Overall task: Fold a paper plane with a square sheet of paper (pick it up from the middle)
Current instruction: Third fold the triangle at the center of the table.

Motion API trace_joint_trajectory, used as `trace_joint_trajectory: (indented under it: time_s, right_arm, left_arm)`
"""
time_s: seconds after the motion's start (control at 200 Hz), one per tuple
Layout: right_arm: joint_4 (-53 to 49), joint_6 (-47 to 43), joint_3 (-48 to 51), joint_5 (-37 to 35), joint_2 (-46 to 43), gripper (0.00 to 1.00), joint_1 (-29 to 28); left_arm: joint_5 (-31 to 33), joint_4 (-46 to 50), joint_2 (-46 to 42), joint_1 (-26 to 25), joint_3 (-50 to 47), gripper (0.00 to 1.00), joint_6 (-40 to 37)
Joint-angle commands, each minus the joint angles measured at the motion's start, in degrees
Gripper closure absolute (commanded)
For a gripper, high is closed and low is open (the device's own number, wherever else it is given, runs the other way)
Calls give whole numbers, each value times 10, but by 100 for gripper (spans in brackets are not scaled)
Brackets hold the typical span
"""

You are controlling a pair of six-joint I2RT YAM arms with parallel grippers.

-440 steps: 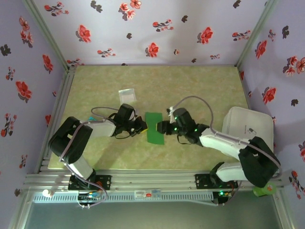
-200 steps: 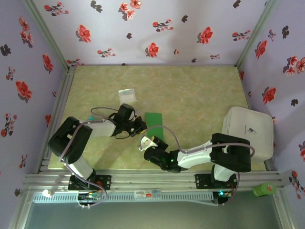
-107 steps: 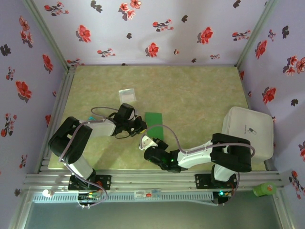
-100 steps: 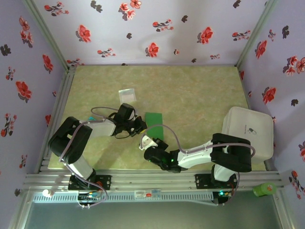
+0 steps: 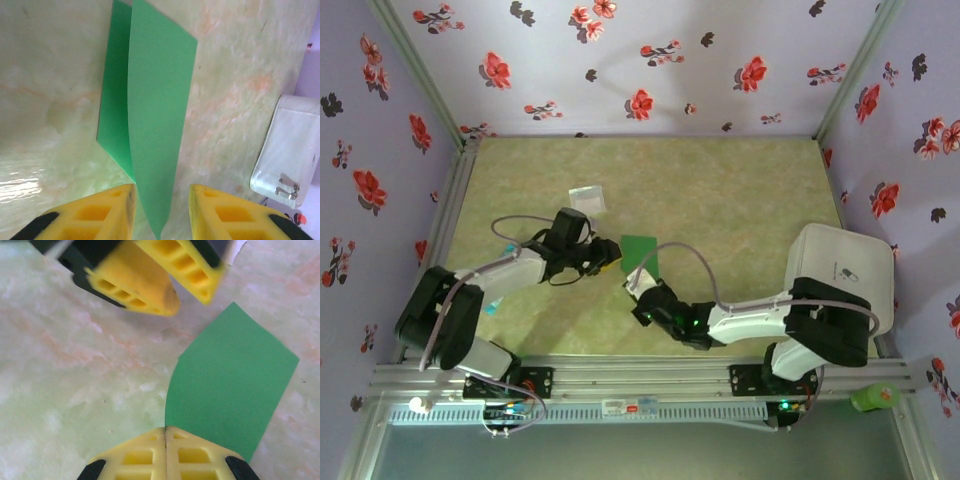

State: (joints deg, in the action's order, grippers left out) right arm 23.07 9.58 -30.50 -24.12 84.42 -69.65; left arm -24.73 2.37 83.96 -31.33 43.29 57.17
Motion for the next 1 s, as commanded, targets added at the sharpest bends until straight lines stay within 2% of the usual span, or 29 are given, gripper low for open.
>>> trace_joint_trajectory:
  time_s: [0.0,0.165,0.265,0.53,0.705,0.845,0.995]
  right_arm:
    - [46,95,19,172,-27,100,47]
    - [84,195,28,337,-32,100,124]
    - [101,230,30,395,-25,100,151]
    - [136,274,31,448,-7,100,183]
    - [116,254,37,432,-10,100,184]
    - [102,233,39,427,-14,100,184]
    - [94,222,37,425,-8,100,183]
  left_arm:
    - [22,69,-23,19,30,65,-46]
    - [18,112,-18,33,79,65,-71]
    - [7,131,-10,33,119,65,-90]
    - [-54,156,75,31,214,70,-136]
    - [-61,144,107,29,229,69,-140]
    - [-113,143,156,27,259,68,-151]
    - [-130,151,210,12,293,69,-177]
